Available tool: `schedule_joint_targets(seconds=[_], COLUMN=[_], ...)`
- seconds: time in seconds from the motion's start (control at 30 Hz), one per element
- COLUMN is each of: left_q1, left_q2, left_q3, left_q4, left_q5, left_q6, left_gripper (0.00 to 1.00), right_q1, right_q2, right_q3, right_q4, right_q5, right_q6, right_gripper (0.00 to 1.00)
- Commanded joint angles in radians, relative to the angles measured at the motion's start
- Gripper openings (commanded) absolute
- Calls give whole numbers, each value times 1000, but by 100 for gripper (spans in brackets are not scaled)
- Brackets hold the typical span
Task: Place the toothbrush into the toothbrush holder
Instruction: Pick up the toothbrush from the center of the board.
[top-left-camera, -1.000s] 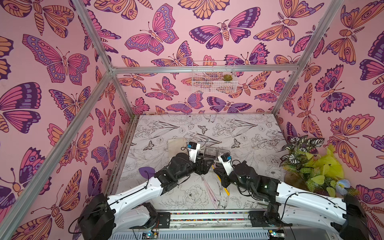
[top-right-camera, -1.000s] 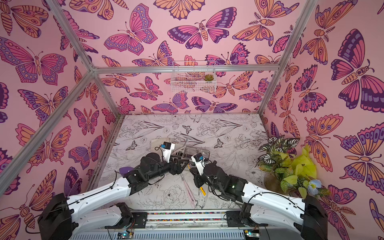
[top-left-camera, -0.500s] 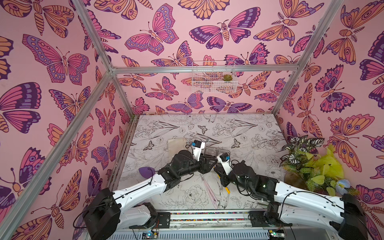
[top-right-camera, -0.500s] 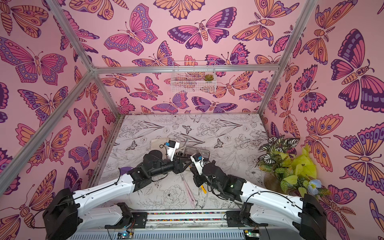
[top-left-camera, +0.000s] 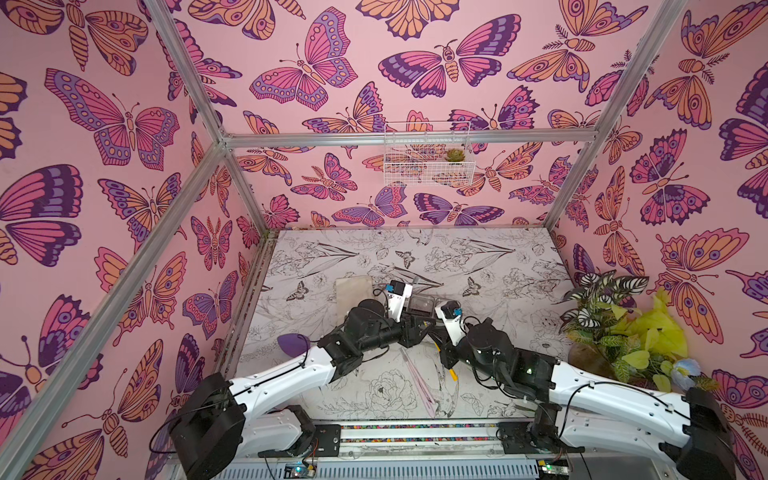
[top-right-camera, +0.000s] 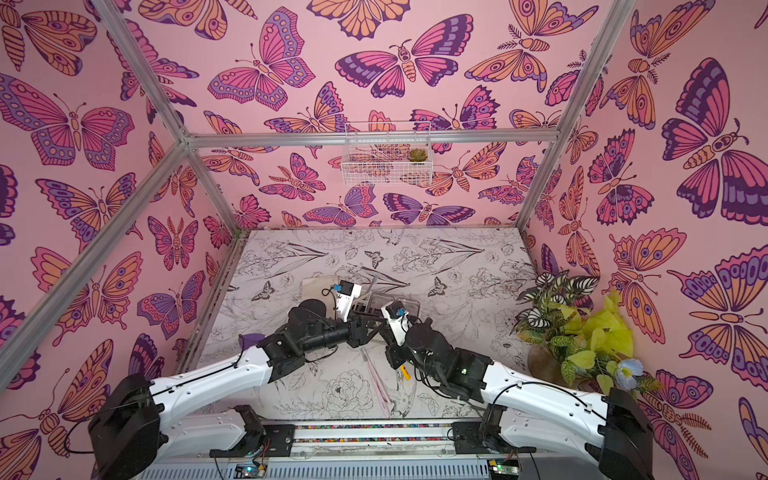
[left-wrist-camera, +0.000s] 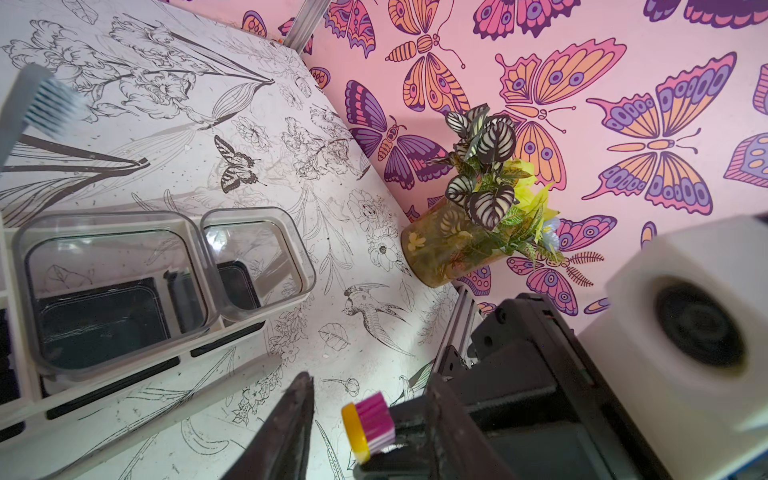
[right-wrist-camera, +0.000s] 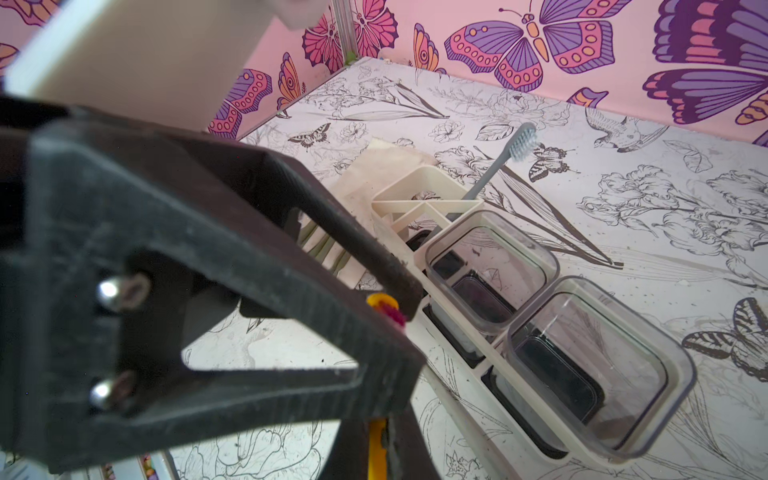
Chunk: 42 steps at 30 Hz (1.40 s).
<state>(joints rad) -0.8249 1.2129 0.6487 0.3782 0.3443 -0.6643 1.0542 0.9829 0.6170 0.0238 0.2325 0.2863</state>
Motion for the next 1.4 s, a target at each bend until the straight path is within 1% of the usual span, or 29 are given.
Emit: schedule_joint_targets(seconds=[0.0,0.07,0.17,0.3,0.4,0.53,0.57,0.63,0.87,1.0,1.07,1.37], left_q1=[-2,-2,-2,-2,-2,-2,-2,-2,-2,-2,-2,-2], left_q2=[21,27,39,44,49,50,82,95,99,98,97,83], left_q3=[12,12,17,17,20,17,15,15,12,12,10,-7], left_q4=[42,47,66,75,79,86,90,103,116,119,124,166], left_q5=[29,30,45,33,40,39,42,51,46,40,32,15], left_q6=[2,3,21,33,36,26,23,18,11,16,17,14], left_gripper=[46,45,37,29,26,26,25,23,24,9,0,0], right_q1=[-5,-5,-5,-5,-5,-5,-5,-5,-5,-5,-5,-5], right_q2=[5,8,16,22,17,13,14,17,22,20,22,28], right_q3=[25,19,19,22,22,12,11,13,9,-1,-1,1], right_q4=[33,47,54,57,59,84,87,97,130,153,153,153], right_q5=[27,29,26,28,44,70,73,77,110,112,114,117], right_q6=[-7,-1,3,3,2,3,4,3,9,14,16,21], right_gripper=[9,9,9,9,9,9,9,9,9,9,9,10])
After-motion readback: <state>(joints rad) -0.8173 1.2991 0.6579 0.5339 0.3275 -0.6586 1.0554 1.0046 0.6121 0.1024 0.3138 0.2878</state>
